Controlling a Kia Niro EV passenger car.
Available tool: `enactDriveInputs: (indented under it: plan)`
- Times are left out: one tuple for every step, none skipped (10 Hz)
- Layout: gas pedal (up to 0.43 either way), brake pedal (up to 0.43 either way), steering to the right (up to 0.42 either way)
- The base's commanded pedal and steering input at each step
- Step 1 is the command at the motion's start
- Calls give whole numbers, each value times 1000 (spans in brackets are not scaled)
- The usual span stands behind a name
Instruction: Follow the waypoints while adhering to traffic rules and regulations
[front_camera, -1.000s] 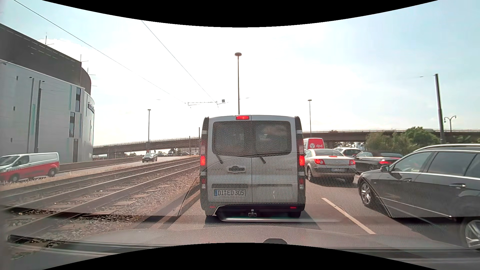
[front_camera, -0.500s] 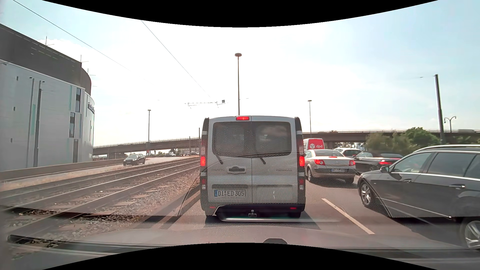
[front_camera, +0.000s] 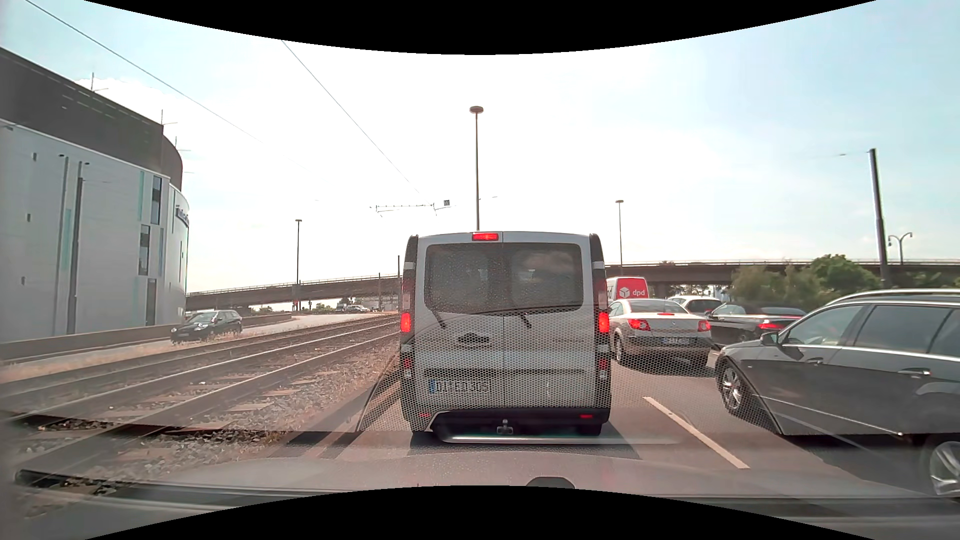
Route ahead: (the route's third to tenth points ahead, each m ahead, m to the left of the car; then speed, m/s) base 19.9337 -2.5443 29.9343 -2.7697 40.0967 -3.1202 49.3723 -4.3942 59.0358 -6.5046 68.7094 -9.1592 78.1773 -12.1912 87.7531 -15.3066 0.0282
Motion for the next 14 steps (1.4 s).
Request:
enactDriveInputs:
  plan:
    - [0, 213, -3]
    - [0, 213, -3]
    - [0, 213, -3]
    - [0, 213, -3]
    - [0, 213, -3]
    - [0, 220, -3]
    - [0, 220, -3]
    - [0, 232, -3]
    - [0, 262, -3]
    - [0, 287, -3]
    - [0, 293, -3]
    - [0, 299, -3]
    - [0, 305, -3]
    - [0, 311, -3]
